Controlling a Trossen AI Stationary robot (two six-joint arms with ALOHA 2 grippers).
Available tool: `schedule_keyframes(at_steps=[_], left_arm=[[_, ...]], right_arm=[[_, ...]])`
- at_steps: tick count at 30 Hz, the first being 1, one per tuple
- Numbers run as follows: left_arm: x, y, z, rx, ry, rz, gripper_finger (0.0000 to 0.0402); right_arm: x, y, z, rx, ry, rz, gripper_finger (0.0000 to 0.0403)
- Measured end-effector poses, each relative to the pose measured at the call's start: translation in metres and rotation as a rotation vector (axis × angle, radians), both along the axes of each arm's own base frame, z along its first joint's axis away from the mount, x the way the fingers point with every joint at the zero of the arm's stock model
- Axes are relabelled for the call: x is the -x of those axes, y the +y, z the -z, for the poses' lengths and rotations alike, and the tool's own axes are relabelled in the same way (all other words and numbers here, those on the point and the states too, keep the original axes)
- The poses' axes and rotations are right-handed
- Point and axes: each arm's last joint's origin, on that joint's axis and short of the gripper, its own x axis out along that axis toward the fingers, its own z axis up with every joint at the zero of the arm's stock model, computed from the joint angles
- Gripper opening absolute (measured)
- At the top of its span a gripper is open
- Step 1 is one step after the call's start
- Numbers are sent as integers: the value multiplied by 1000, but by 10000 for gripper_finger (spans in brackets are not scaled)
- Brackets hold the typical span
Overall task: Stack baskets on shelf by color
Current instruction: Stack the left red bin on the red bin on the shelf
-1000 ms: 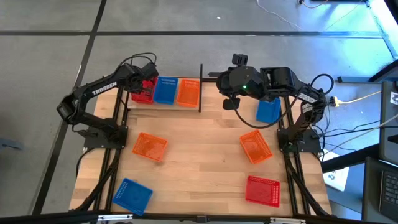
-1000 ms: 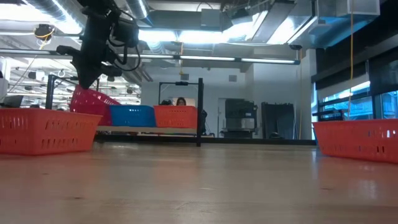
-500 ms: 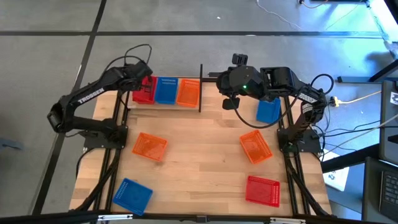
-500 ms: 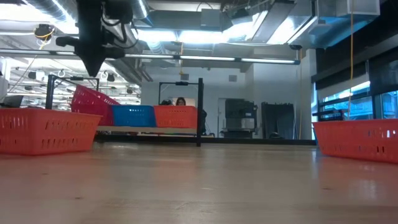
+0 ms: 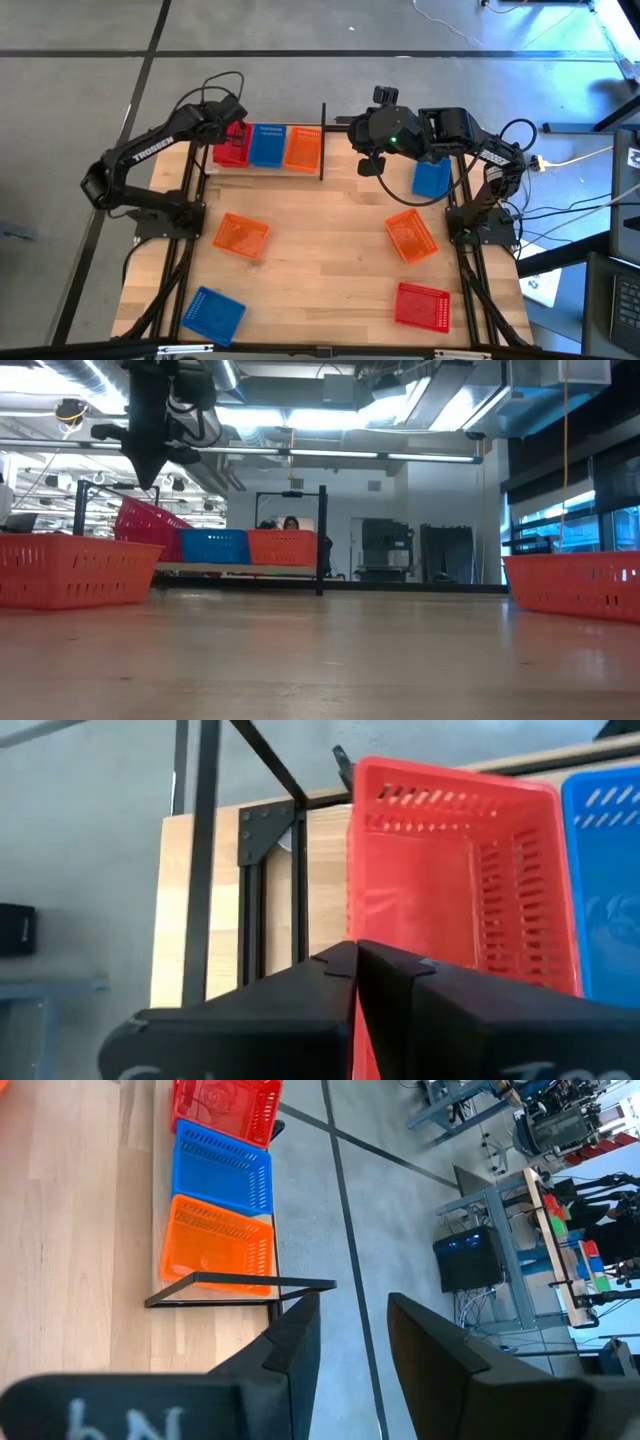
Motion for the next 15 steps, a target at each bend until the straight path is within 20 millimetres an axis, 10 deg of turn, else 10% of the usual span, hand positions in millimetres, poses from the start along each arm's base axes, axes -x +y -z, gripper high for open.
schedule_keyframes(at_steps=[15], left_arm=[[-1,18,15,93,49,3,0]], right_arm=[[0,0,0,0,0,0,122]])
